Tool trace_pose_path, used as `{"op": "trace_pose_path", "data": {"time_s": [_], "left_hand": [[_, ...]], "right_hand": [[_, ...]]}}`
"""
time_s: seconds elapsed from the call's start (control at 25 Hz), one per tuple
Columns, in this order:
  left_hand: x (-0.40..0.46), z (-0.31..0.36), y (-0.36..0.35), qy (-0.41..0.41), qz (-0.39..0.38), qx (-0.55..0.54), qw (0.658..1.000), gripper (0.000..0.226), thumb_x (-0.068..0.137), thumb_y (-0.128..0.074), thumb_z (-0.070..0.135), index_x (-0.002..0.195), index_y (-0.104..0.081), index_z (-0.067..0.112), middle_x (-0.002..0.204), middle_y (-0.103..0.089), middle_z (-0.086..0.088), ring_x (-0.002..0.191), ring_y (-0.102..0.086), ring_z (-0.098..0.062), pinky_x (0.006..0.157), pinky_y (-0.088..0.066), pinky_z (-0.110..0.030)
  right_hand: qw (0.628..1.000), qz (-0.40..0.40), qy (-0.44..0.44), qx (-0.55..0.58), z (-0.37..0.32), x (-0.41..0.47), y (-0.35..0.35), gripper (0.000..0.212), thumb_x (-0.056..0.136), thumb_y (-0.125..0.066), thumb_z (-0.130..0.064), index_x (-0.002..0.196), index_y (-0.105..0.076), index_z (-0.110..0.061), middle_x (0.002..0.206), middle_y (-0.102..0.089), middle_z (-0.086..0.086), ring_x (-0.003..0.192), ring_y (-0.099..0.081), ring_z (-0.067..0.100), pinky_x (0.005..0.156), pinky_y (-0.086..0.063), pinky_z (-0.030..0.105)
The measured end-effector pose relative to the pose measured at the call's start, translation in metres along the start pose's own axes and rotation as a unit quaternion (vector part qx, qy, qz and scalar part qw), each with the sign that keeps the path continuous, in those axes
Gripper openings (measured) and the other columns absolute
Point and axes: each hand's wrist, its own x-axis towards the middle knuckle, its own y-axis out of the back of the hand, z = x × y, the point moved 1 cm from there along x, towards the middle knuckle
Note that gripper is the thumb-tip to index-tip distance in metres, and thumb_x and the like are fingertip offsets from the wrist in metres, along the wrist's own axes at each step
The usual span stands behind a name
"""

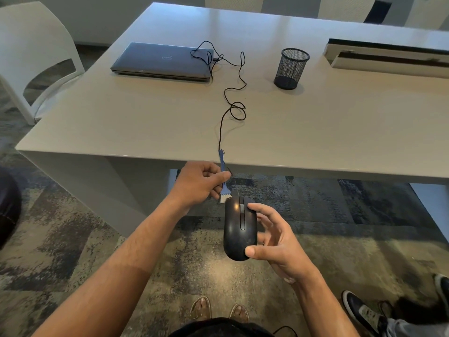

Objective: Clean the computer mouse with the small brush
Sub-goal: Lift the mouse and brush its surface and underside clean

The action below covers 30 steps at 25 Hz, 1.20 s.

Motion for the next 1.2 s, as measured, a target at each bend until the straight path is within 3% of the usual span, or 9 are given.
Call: {"op": "trace_pose_path", "data": {"time_s": [0.08, 0.28, 0.72, 0.96, 1.2], "left_hand": [[-0.002, 0.001, 0.008, 0.014, -0.022, 0.021, 0.999, 0.018, 0.089, -0.075, 0.021, 0.076, -0.070, 0.010, 0.057, -0.067, 0.001, 0.048, -0.062, -0.009, 0.052, -0.052, -0.018], [-0.001, 0.007, 0.006, -0.002, 0.035, -0.039, 0.999, 0.015, 0.091, -0.073, 0.017, 0.079, -0.070, 0.008, 0.056, -0.066, 0.000, 0.047, -0.060, -0.008, 0.050, -0.051, -0.016], [-0.004, 0.003, 0.007, 0.029, -0.057, 0.013, 0.998, 0.020, 0.089, -0.075, 0.021, 0.074, -0.068, 0.010, 0.057, -0.066, 0.000, 0.049, -0.061, -0.011, 0.053, -0.053, -0.018], [-0.001, 0.000, 0.004, 0.023, 0.041, -0.064, 0.997, 0.025, 0.090, -0.074, 0.018, 0.091, -0.069, -0.007, 0.060, -0.067, -0.004, 0.052, -0.062, -0.012, 0.052, -0.053, -0.018], [-0.005, 0.000, -0.015, 0.008, 0.012, -0.050, 0.999, 0.023, 0.091, -0.073, 0.019, 0.088, -0.070, -0.004, 0.060, -0.067, -0.003, 0.050, -0.061, -0.011, 0.052, -0.054, -0.018]], "right_hand": [[1.000, 0.004, 0.000, 0.001, 0.000, -0.001, 0.001, 0.080, 0.064, -0.084, 0.009, 0.136, -0.057, -0.015, 0.143, -0.053, 0.016, 0.101, -0.071, 0.038, 0.081, -0.059, 0.047], [1.000, -0.012, -0.011, -0.001, 0.000, -0.003, -0.003, 0.080, 0.064, -0.083, 0.011, 0.135, -0.056, -0.015, 0.139, -0.055, 0.015, 0.099, -0.071, 0.038, 0.078, -0.060, 0.044], [1.000, 0.000, 0.000, 0.003, -0.001, -0.009, -0.002, 0.078, 0.063, -0.082, 0.011, 0.132, -0.060, -0.018, 0.141, -0.053, 0.018, 0.101, -0.071, 0.037, 0.081, -0.059, 0.044], [1.000, -0.022, -0.005, 0.001, 0.000, -0.009, -0.002, 0.079, 0.065, -0.081, 0.014, 0.134, -0.057, -0.016, 0.140, -0.054, 0.016, 0.102, -0.070, 0.038, 0.080, -0.059, 0.045], [1.000, -0.016, 0.003, 0.007, -0.001, -0.007, 0.000, 0.078, 0.065, -0.081, 0.014, 0.134, -0.058, -0.015, 0.139, -0.055, 0.014, 0.100, -0.072, 0.036, 0.080, -0.060, 0.044]]}}
